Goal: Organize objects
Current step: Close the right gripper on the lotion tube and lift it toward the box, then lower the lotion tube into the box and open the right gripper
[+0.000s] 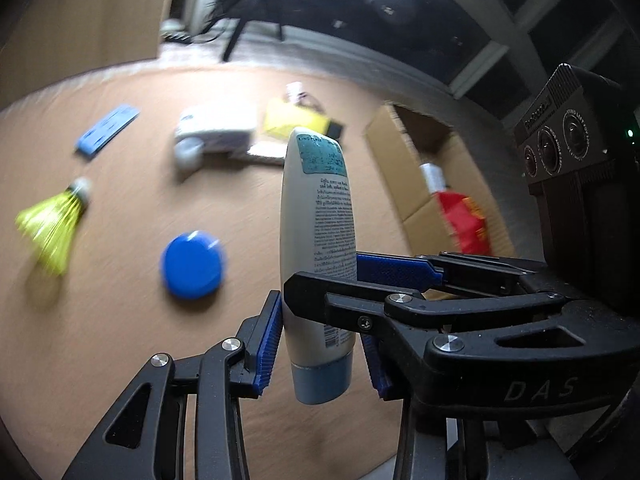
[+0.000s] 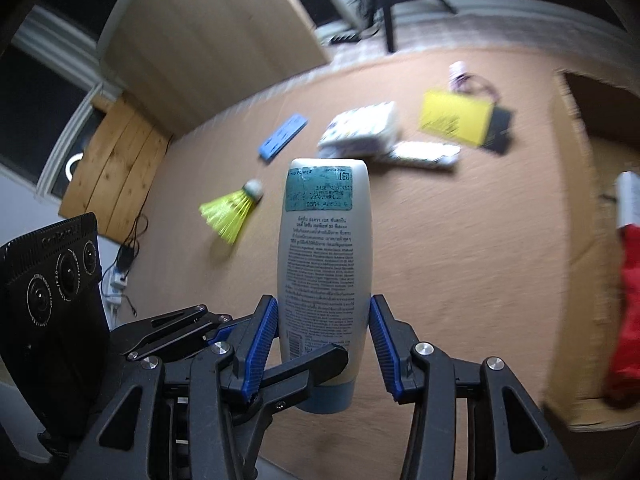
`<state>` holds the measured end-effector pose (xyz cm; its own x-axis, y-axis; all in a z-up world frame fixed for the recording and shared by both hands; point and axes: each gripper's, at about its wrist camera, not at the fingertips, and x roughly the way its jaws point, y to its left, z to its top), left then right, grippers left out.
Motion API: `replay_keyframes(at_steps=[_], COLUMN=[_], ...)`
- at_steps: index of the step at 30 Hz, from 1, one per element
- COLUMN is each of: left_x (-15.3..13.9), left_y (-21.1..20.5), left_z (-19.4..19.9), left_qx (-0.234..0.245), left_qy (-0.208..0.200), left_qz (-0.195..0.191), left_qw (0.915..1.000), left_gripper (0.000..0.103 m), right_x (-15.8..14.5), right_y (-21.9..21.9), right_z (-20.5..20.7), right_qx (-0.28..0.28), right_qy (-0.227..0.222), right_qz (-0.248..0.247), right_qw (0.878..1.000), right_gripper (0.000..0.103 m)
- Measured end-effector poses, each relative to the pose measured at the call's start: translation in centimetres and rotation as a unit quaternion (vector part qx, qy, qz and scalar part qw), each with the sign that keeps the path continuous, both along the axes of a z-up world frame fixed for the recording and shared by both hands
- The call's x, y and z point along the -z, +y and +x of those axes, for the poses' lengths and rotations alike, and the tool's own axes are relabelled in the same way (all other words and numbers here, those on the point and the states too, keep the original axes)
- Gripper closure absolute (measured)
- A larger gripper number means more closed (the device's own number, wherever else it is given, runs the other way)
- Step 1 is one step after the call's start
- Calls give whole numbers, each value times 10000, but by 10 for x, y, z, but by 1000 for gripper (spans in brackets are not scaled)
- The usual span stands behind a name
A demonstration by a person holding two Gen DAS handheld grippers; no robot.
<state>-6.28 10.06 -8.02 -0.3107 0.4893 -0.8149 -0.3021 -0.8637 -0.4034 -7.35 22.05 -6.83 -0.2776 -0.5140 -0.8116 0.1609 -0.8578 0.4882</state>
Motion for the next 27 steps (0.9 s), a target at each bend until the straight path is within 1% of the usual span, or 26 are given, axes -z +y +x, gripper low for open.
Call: replay_keyframes(at_steps=[6,15,17,21,27], left_x=[-14,-21,-21,-21,-23], left_y=[50,122,135,153,171], left_z=[-13,-28,-31,-38,-42], left_qx=[233,640,701,765,846], left_qy=[87,191,212,222,256], left_qz=[155,252,273,339,299], left_qw=[9996,9974,9969,9962,9956], left_gripper=[64,63,63,63,63], right_x=[-13,-25,-26,-25,-28], right_y=[53,118,130,152,166], right_z=[-2,-5,-6,-9,-9], right_qx=[334,762,838,1007,1046], right_qy=[87,168,197,142,214], right_qz=[65,233,291,169,273], right_qw=[9994,9967,9959,9947,9939], right_gripper=[59,59,59,59,59])
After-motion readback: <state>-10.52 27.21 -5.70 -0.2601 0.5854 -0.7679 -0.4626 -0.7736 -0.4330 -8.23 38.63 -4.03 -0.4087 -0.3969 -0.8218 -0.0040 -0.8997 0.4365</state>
